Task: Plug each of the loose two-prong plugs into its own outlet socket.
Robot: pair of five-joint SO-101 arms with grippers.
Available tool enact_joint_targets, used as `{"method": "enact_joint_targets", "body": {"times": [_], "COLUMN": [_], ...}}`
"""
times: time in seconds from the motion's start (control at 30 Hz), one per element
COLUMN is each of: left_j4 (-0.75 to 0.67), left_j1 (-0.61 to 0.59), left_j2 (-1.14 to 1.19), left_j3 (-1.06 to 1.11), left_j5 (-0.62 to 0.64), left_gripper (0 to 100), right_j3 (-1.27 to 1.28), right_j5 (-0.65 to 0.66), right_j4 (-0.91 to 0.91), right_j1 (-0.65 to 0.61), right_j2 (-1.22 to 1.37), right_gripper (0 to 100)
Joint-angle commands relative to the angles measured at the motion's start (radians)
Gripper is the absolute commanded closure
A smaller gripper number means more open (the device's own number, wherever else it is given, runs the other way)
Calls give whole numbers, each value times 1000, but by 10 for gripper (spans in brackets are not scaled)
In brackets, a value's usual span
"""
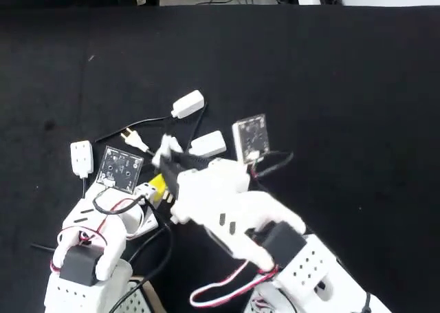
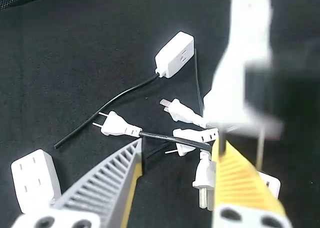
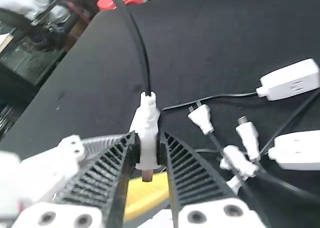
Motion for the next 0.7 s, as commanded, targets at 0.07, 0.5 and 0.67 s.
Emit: {"method": "enact_joint_targets", "body": {"times": [0.07,0.5,0.67], "left_j4": [-14,-21,-3], "left_j1": [-58,-133,-140], "left_j2": [-6,-6,-6], "left_j3": [-41,-54,-54], "left_j5": [12,91,77], "left_gripper": [776,773,773], "right_j3": [12,-38,-48], "right_j5": [61,150,150], "right_j4": [5,117,115], "right_j1": [-48,-43,20], "right_j2": [-19,-21,-25], "right_gripper": [987,987,987]}}
